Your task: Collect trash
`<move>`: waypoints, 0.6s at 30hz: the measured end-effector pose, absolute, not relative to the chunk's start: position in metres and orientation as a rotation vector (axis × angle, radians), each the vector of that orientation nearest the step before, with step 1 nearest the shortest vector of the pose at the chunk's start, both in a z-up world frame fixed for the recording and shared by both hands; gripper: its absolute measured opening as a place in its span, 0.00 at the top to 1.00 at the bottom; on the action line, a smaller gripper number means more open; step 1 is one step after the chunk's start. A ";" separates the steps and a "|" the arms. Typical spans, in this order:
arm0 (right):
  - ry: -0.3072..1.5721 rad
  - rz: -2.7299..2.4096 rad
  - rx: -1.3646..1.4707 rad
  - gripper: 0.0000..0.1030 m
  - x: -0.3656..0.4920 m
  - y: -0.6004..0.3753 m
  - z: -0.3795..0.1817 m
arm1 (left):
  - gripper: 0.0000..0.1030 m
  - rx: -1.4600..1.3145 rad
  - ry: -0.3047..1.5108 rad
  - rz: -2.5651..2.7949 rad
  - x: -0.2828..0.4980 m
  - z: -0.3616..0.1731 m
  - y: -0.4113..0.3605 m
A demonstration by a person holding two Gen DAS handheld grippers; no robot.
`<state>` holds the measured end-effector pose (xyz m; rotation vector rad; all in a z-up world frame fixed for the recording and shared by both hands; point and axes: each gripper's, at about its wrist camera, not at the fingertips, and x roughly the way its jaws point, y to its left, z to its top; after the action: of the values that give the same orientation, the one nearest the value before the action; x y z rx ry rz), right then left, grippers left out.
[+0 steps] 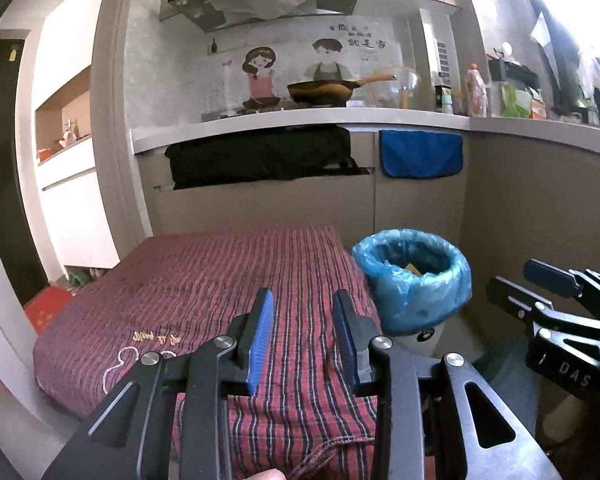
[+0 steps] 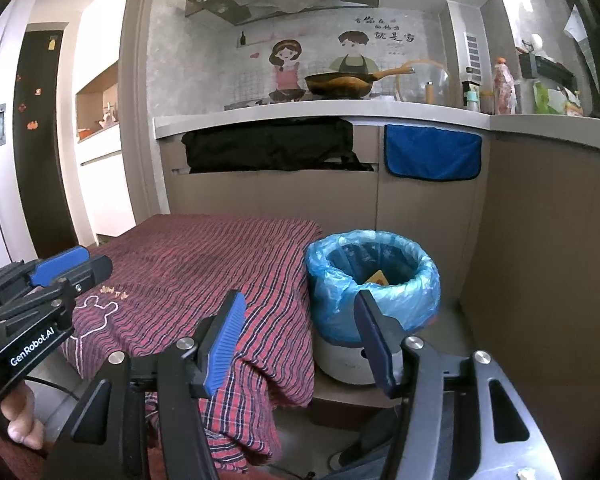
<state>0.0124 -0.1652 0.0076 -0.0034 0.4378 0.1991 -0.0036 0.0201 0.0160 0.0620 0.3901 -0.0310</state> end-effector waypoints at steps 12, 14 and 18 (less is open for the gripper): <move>0.445 0.215 -0.016 0.47 0.012 -0.160 0.007 | 0.68 0.041 0.384 -0.024 -0.003 0.017 0.026; 0.446 0.214 -0.016 0.47 0.012 -0.160 0.007 | 0.68 0.042 0.385 -0.024 -0.003 0.016 0.026; 0.450 0.214 -0.015 0.47 0.013 -0.161 0.007 | 0.68 0.040 0.389 -0.031 -0.001 0.017 0.027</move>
<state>0.0135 -0.1607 0.0074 -0.0149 0.4496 0.2142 -0.0015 0.0268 0.0166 0.0399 0.3887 -0.0307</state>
